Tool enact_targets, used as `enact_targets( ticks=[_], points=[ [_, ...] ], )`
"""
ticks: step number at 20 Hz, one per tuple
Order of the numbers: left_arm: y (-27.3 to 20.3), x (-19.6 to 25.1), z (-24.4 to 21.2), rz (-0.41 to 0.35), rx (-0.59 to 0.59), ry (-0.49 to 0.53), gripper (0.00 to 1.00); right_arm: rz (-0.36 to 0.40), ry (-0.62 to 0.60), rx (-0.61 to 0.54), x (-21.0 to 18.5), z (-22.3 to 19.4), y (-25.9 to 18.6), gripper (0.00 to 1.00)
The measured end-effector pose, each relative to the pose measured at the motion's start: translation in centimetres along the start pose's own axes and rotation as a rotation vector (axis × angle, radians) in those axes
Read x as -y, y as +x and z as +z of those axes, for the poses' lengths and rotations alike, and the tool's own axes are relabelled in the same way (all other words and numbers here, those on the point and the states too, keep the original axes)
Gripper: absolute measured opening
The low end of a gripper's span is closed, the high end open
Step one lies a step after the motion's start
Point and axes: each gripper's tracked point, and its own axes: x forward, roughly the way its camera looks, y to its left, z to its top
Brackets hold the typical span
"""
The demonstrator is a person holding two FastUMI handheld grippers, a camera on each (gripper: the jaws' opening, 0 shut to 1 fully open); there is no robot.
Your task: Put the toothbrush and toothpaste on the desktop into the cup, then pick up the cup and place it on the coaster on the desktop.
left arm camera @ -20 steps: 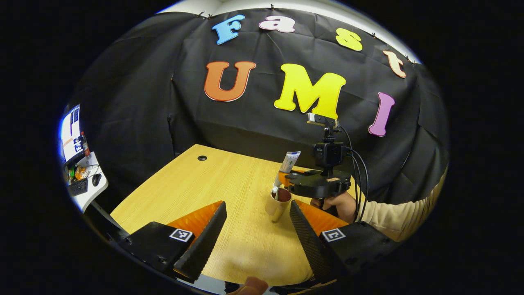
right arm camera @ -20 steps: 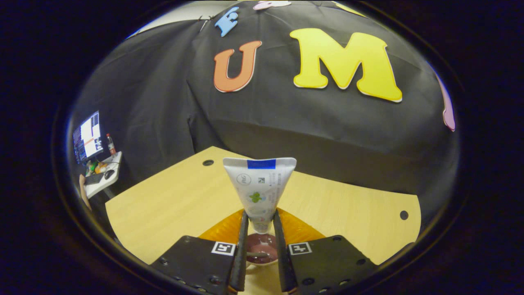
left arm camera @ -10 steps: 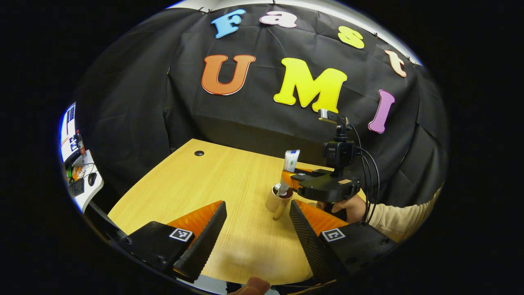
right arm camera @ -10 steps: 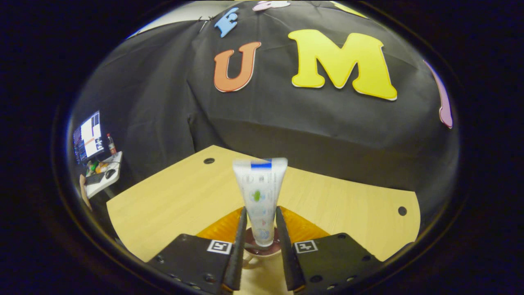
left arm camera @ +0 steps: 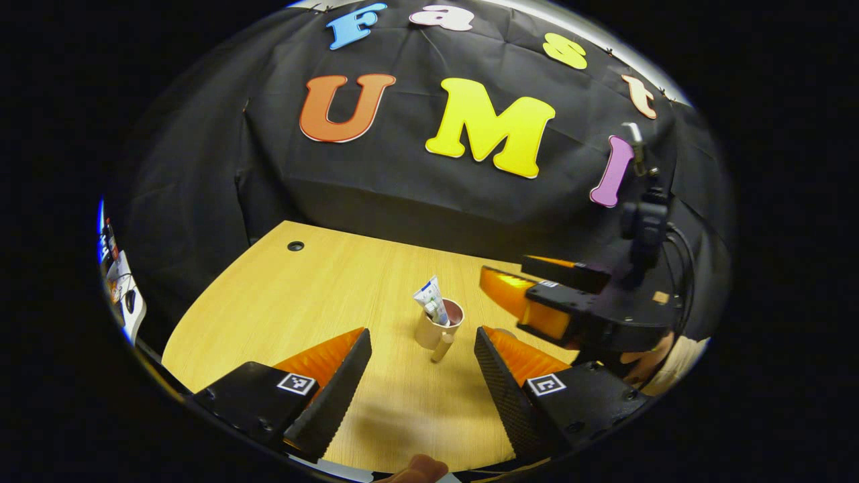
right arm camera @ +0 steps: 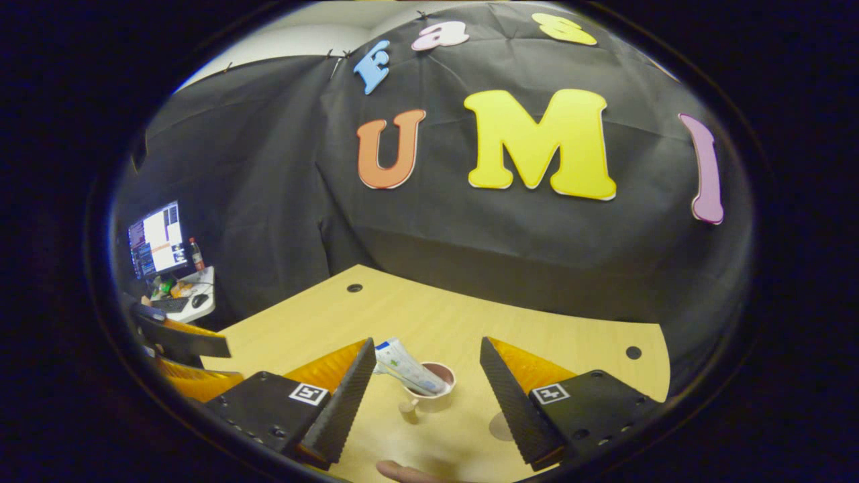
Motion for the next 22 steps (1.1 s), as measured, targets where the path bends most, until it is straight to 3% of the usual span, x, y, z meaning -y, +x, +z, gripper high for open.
enact_targets(
  ticks=[4, 9, 14, 17, 19, 20, 21, 22],
  points=[
    [4.8, 0.9, -1.9, -0.040, -0.083, 0.004, 0.98, -0.064, 0.005, 0.073, 2.4, 3.0, -4.9, 0.94],
    [10.7, 2.8, -4.9, -0.055, -0.262, -0.029, 0.99, -0.182, 0.044, 0.089, 6.3, 3.0, -10.1, 0.94],
    [15.8, 3.0, -7.5, -0.012, -0.458, -0.003, 0.98, -0.275, 0.118, 0.050, 8.8, 1.8, -15.3, 0.94],
    [17.9, 2.1, -9.2, 0.051, -0.595, 0.043, 0.98, -0.354, 0.137, 0.123, 9.9, 3.5, -19.0, 0.94],
    [19.3, 1.8, -9.8, 0.053, -0.652, 0.065, 0.96, -0.361, 0.119, 0.156, 9.3, 4.1, -20.8, 0.94],
    [19.7, 1.5, -10.0, 0.066, -0.674, 0.066, 0.87, -0.364, 0.106, 0.168, 9.2, 4.3, -21.4, 0.94],
    [20.0, 1.2, -10.3, 0.089, -0.705, 0.060, 0.84, -0.364, 0.098, 0.172, 9.2, 4.2, -21.7, 0.94],
    [20.1, 1.3, -10.8, 0.094, -0.743, 0.047, 0.74, -0.366, 0.095, 0.167, 9.2, 3.9, -22.0, 0.94]
  ],
)
